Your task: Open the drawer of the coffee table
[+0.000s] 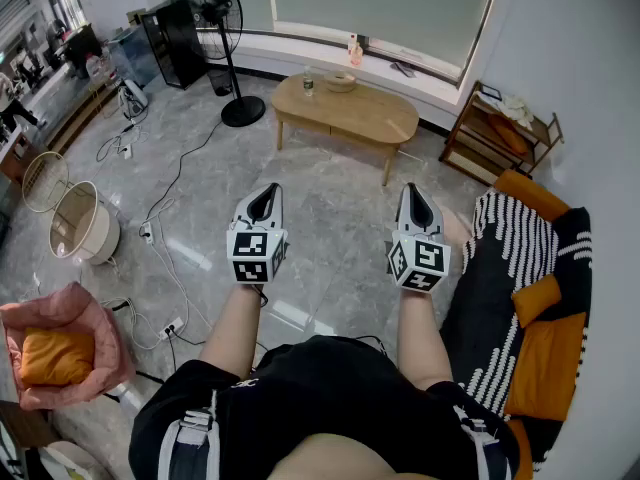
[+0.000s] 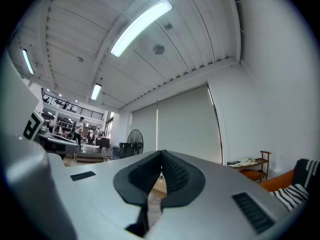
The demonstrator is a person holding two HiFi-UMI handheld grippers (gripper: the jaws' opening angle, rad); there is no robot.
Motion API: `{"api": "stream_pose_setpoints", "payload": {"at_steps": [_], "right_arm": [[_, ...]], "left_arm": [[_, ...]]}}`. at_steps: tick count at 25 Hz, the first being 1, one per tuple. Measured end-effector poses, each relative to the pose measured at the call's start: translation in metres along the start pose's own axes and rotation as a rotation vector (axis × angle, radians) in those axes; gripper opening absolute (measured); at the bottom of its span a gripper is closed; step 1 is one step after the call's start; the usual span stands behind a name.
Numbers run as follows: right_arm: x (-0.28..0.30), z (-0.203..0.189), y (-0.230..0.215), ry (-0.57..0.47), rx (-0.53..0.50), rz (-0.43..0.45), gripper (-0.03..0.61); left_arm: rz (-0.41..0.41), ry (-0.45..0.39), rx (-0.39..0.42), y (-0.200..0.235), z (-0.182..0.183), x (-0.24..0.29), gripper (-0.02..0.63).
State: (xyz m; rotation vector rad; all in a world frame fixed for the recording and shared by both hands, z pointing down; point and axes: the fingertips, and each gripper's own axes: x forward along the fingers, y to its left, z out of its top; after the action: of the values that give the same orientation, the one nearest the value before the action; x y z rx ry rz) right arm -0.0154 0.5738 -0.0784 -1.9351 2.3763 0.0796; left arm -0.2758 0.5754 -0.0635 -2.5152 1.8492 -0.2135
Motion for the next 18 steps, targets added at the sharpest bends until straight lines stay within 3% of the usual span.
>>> {"api": "stream_pose_setpoints", "payload": {"at_steps": [13, 18], "right_arm": [[-0.005, -0.008, -0.032, 0.015, 0.015, 0.005, 0.015], [-0.005, -0.009, -0.053, 0.009, 0.001, 0.016, 0.015]], "left_arm": [[-0.011, 0.003, -0.021, -0.033, -0.005, 0.015, 0.020], [0.002, 0.005, 0.007, -0.052, -0.001, 0.029, 0.020]]}}
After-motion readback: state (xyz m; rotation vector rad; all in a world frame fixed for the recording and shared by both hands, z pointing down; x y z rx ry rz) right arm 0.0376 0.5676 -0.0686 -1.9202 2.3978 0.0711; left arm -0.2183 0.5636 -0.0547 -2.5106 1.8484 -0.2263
